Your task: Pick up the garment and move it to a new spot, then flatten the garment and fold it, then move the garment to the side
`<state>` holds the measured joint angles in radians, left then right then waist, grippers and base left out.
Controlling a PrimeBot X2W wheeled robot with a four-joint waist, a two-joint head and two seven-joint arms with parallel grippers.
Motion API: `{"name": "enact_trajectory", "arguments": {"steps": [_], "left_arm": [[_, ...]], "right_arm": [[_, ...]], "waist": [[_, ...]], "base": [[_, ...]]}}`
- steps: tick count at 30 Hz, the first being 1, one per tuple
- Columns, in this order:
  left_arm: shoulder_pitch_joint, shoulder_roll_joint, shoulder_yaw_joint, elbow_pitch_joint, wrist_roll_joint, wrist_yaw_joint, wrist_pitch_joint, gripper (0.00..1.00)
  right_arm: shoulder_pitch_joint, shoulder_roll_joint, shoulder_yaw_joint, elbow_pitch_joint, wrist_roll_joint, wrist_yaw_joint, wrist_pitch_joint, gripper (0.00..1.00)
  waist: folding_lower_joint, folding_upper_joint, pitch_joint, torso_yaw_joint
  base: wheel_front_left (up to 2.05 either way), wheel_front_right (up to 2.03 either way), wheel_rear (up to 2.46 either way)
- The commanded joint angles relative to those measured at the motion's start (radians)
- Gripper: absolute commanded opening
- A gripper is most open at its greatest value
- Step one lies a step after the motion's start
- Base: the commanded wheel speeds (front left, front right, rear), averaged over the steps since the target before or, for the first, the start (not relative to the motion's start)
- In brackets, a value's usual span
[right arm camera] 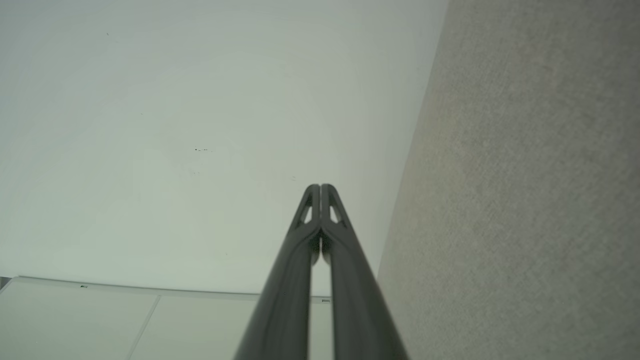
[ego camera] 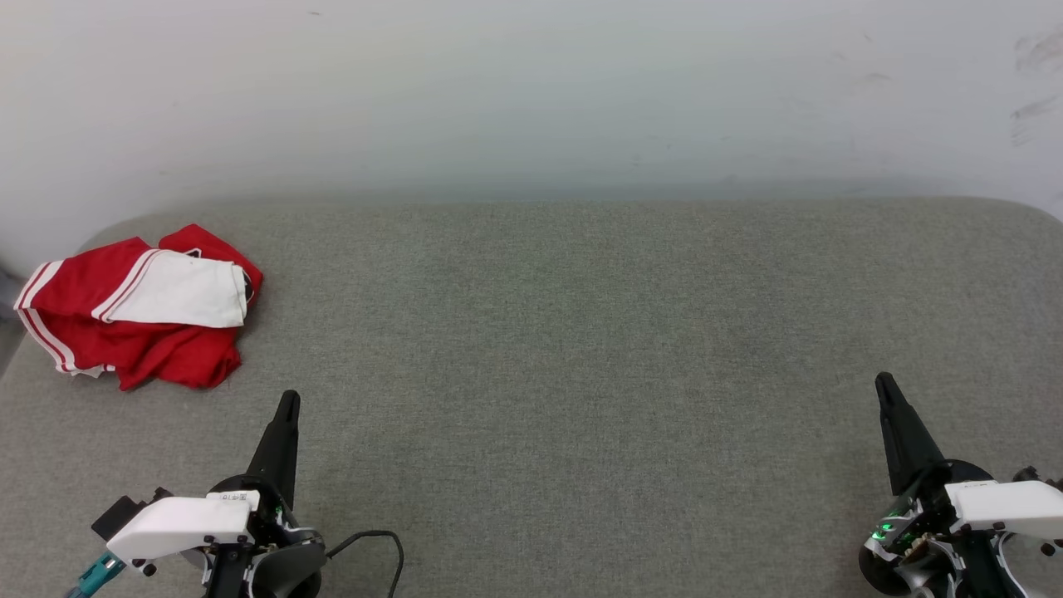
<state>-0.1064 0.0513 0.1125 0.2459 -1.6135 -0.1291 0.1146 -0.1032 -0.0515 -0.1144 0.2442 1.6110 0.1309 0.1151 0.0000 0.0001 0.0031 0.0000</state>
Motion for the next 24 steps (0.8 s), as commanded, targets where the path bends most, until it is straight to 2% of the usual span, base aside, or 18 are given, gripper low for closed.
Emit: {"name": "enact_trajectory", "arguments": {"steps": [1,24], "left_arm": [[-0.006,-0.002,0.003,-0.001,0.001,-0.003,0.001,0.00],[-0.006,-0.002,0.003,-0.001,0.001,-0.003,0.001,0.00]], "right_arm": [[-0.011,0.004,0.000,0.001,0.004,0.000,0.000,0.00],[-0.011,0.004,0.000,0.001,0.004,0.000,0.000,0.00]], "waist": [[0.0000,-0.0001,0.000,0.000],[0.0000,-0.0001,0.000,0.000]], "base": [[0.00,0.00,0.00],[0.00,0.00,0.00]]}}
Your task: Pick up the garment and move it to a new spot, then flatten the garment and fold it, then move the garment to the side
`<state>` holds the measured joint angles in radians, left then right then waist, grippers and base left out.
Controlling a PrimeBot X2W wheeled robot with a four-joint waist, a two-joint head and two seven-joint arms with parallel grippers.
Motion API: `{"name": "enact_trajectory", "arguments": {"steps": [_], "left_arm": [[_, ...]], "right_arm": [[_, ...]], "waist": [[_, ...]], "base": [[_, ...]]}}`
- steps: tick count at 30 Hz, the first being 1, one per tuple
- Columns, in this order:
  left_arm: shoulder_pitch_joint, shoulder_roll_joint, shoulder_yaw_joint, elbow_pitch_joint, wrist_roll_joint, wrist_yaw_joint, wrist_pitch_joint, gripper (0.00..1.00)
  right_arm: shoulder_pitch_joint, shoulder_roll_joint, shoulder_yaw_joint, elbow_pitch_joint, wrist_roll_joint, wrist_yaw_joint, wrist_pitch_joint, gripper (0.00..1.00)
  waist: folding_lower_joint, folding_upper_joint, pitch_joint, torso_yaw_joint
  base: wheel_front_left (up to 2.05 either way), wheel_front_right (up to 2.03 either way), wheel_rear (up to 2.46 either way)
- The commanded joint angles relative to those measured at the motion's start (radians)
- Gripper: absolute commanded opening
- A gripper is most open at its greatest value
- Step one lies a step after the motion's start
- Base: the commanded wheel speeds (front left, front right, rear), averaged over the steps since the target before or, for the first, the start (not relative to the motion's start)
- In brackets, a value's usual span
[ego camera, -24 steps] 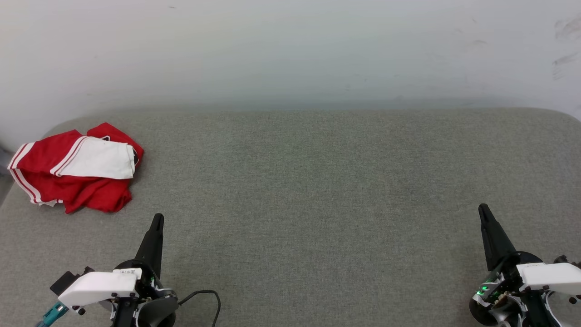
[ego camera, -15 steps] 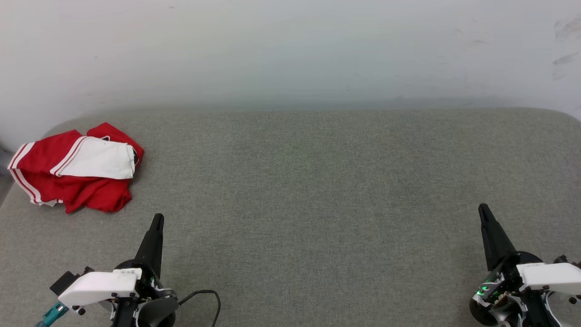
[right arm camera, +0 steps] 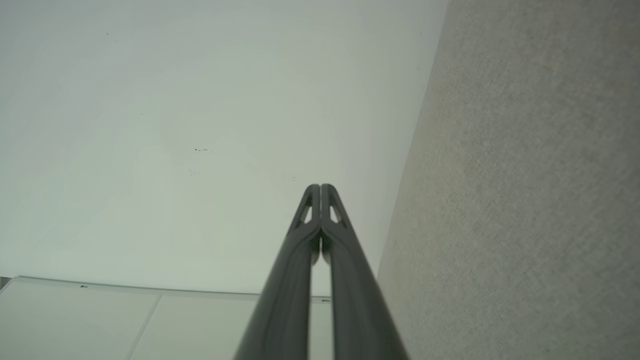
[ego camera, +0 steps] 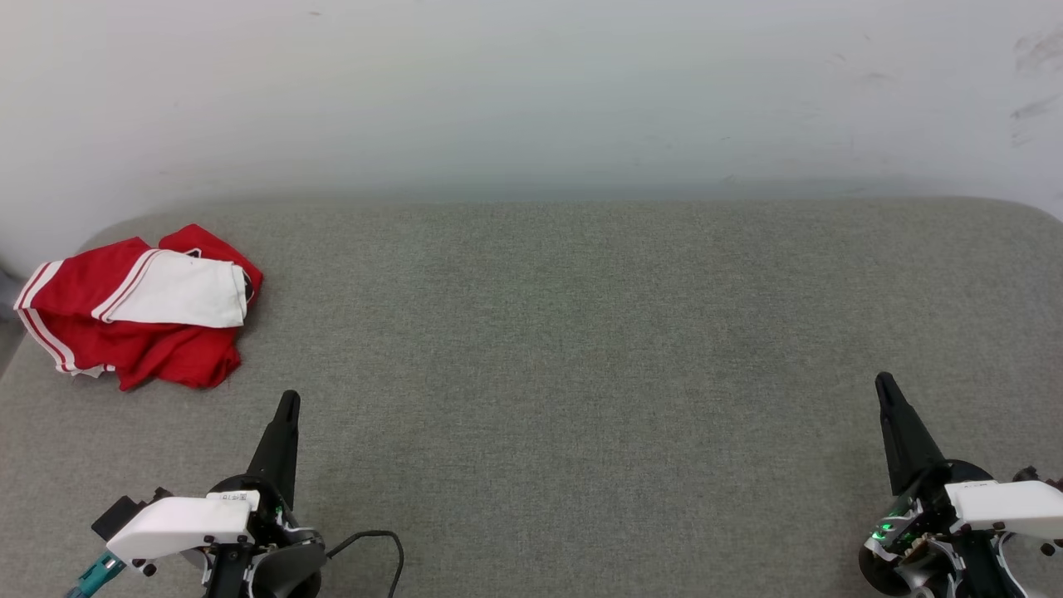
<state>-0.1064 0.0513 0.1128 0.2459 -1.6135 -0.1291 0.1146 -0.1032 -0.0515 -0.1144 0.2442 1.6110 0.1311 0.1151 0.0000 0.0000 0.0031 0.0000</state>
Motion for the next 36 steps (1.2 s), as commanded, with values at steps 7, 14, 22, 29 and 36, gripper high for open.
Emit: {"name": "enact_trajectory", "arguments": {"steps": [7,14,22,29,36], "left_arm": [[-0.006,-0.002,0.002,-0.001,0.001,-0.003,0.001,0.00],[-0.006,-0.002,0.002,-0.001,0.001,-0.003,0.001,0.00],[0.033,-0.003,-0.014,0.030,0.005,0.000,-0.016,1.00],[0.042,-0.002,-0.022,0.029,0.031,0.000,-0.052,1.00],[0.049,-0.002,-0.024,0.032,0.081,0.000,-0.084,1.00]], "right_arm": [[-0.011,0.004,0.000,0.001,0.004,-0.001,0.000,0.00],[-0.011,0.004,0.000,0.001,0.004,-0.001,0.000,0.00],[0.039,0.000,0.006,0.028,-0.014,0.000,-0.016,1.00],[0.051,0.000,0.009,0.020,-0.060,0.000,-0.052,1.00],[0.061,0.000,0.000,0.015,-0.142,0.000,-0.084,1.00]], "waist": [[0.0000,0.0000,0.000,0.000],[0.0000,0.0000,0.000,0.000],[0.0000,0.0000,0.000,0.000],[0.0000,0.0000,0.001,-0.001],[0.0000,0.0000,0.000,-0.002]], "base": [[0.00,0.00,0.00],[0.00,0.00,0.00],[0.00,0.00,0.00],[0.00,0.00,0.00],[0.00,0.00,0.00]]}}
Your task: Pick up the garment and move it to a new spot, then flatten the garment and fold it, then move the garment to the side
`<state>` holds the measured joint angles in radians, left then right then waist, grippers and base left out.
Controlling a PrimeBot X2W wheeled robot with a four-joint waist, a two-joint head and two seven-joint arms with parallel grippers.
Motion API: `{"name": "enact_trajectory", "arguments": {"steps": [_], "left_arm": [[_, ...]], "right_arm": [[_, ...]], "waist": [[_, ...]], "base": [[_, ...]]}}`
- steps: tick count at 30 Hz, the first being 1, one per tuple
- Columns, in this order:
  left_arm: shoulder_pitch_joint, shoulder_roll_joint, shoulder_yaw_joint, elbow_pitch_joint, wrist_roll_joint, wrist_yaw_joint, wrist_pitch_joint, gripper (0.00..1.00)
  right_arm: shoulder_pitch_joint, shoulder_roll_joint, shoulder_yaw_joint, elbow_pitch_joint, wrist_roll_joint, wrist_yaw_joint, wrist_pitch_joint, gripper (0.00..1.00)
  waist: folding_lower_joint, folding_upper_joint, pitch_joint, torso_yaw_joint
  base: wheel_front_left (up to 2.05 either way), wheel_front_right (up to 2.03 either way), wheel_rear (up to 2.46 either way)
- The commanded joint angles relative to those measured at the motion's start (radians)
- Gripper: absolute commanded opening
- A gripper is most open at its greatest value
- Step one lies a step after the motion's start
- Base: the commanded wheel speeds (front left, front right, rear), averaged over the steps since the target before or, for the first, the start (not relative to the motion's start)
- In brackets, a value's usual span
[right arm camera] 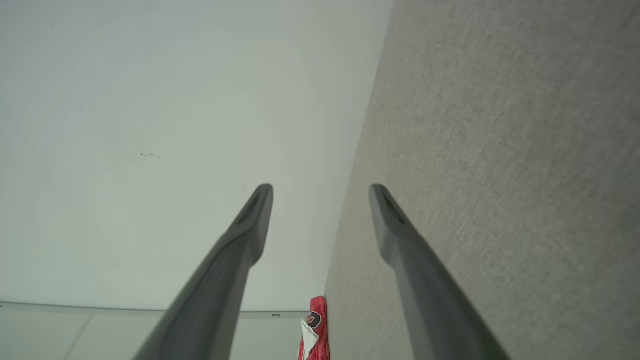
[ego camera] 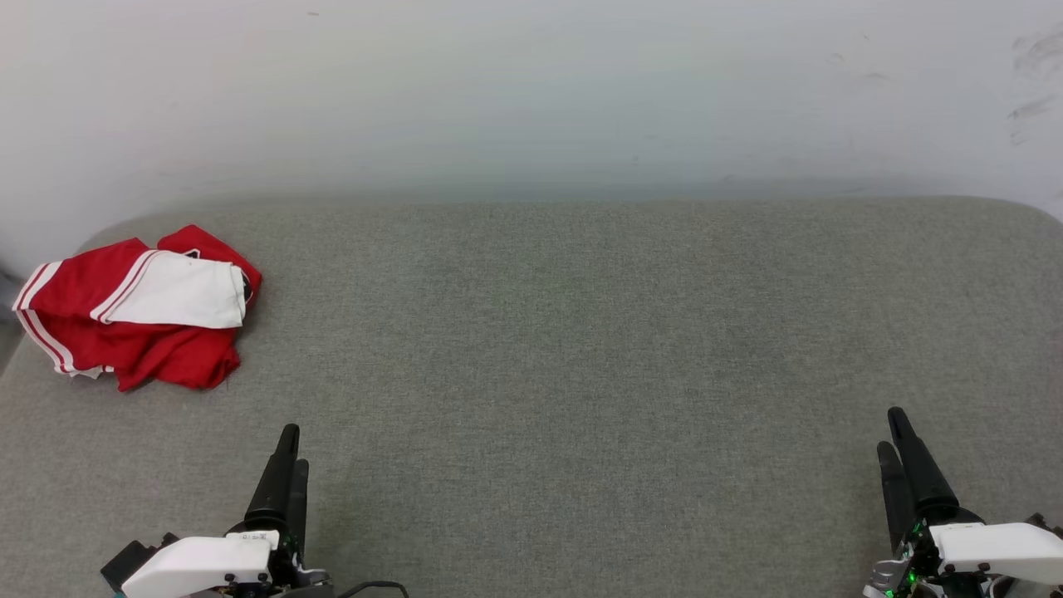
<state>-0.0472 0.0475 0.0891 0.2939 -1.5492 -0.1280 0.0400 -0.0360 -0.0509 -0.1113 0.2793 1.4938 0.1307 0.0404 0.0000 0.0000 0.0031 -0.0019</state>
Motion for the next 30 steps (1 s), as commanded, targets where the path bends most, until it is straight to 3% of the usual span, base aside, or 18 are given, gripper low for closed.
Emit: {"name": "enact_trajectory", "arguments": {"steps": [1,5,13,30], "left_arm": [[-0.009,0.002,0.006,-0.020,0.030,-0.001,-0.014,1.00],[-0.004,0.002,0.019,-0.026,0.058,-0.001,-0.027,1.00],[0.002,0.002,0.058,-0.068,0.175,-0.002,-0.059,1.00],[0.032,0.002,0.046,-0.250,0.523,0.006,-0.120,1.00]], "right_arm": [[-0.006,0.000,-0.004,-0.022,-0.038,0.000,-0.014,1.00],[-0.004,0.000,-0.004,-0.032,-0.095,0.000,-0.027,1.00],[0.001,0.000,-0.016,-0.095,-0.326,0.000,-0.059,1.00],[0.016,-0.025,0.055,-0.251,-0.812,0.000,-0.121,1.00]], "waist": [[0.0000,0.0000,0.000,0.000],[0.0000,0.0000,0.000,-0.001],[0.0000,0.0000,0.002,-0.001],[0.0000,0.0000,0.007,0.002]], "base": [[0.00,0.00,0.00],[0.00,0.00,0.00],[0.00,0.00,0.00],[0.00,0.00,0.00]]}}
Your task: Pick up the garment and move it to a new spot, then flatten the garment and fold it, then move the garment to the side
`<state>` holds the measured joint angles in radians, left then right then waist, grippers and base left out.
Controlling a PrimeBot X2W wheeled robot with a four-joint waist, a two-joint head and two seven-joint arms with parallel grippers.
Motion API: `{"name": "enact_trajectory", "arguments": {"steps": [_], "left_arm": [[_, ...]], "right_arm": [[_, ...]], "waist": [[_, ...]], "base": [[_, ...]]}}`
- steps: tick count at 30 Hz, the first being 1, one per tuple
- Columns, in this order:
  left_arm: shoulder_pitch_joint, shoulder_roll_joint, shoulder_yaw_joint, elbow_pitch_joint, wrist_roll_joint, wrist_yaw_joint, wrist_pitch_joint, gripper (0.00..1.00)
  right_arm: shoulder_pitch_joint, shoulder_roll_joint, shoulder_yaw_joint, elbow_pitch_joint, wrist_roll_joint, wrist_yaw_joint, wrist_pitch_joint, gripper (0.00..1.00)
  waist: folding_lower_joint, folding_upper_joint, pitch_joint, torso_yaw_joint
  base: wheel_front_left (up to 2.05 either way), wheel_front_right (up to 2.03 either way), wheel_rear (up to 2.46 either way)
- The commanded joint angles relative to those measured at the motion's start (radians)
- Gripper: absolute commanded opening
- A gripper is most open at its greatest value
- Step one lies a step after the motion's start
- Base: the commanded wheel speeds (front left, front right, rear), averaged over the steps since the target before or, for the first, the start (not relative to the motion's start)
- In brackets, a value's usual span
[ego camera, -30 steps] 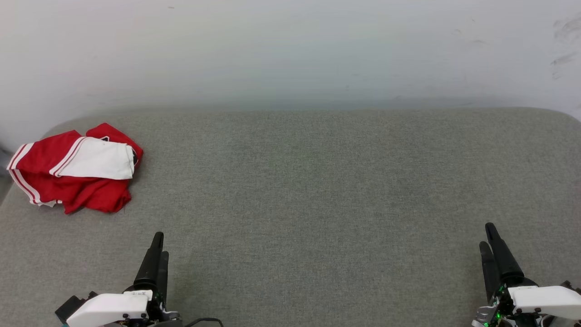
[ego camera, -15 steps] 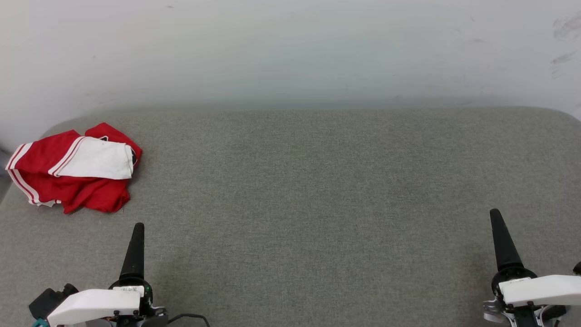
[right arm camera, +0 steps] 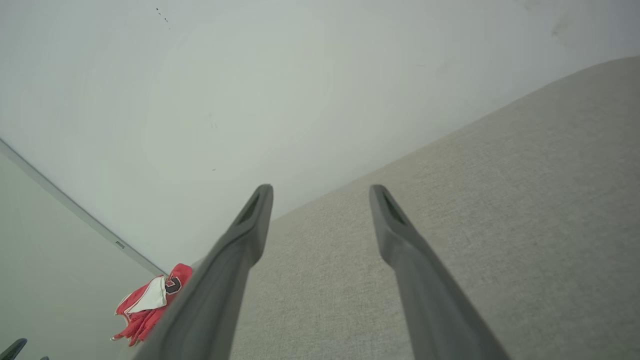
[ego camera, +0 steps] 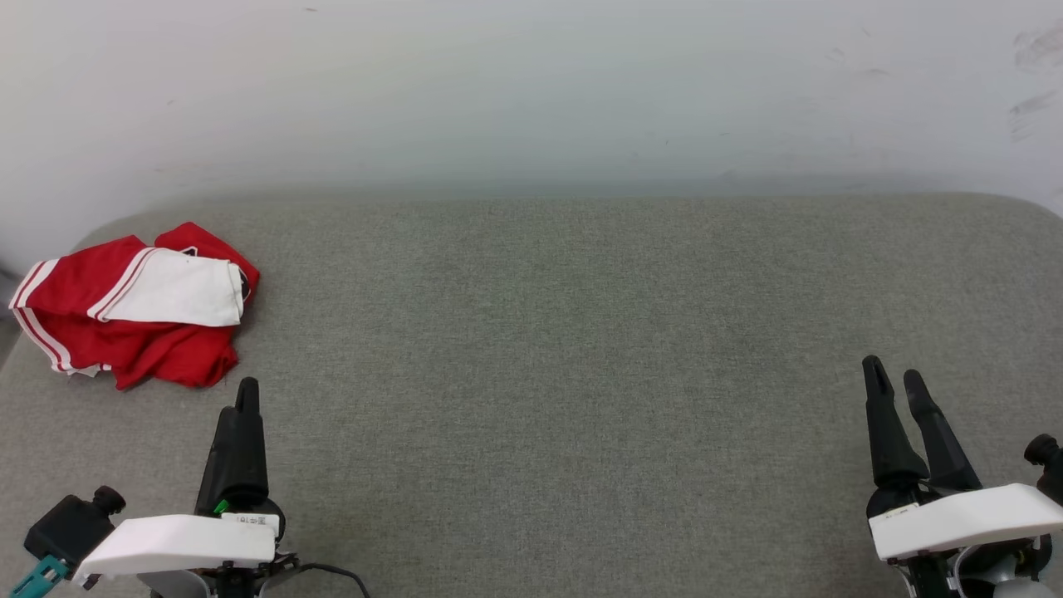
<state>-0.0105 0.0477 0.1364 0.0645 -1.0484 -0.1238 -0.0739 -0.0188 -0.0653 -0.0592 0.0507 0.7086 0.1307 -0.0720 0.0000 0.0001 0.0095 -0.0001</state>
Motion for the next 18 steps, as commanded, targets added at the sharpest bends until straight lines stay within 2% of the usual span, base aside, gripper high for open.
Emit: {"name": "enact_trajectory", "arguments": {"steps": [1,7,14,18], "left_arm": [[-0.004,0.002,-0.007,-0.030,0.043,0.006,-0.010,1.00],[0.010,0.002,-0.058,-0.078,0.215,0.042,-0.029,1.00],[0.021,0.003,-0.131,-0.109,0.390,0.106,-0.050,1.00],[0.024,0.003,-0.167,-0.114,0.475,0.117,-0.061,1.00]], "right_arm": [[0.001,-0.012,0.006,-0.027,-0.047,0.000,-0.012,1.00],[0.010,-0.021,0.023,-0.053,-0.166,0.000,-0.031,1.00],[0.017,-0.018,0.033,-0.078,-0.288,0.000,-0.052,1.00],[0.027,-0.011,0.028,-0.077,-0.355,0.000,-0.063,1.00]], "waist": [[0.0000,-0.0001,0.001,0.000],[0.0000,-0.0001,0.004,0.002],[0.0000,-0.0001,0.008,0.002],[0.0000,-0.0001,0.011,0.002]], "base": [[0.00,0.00,0.00],[0.00,0.00,0.00],[0.00,0.00,0.00],[0.00,0.00,0.00]]}}
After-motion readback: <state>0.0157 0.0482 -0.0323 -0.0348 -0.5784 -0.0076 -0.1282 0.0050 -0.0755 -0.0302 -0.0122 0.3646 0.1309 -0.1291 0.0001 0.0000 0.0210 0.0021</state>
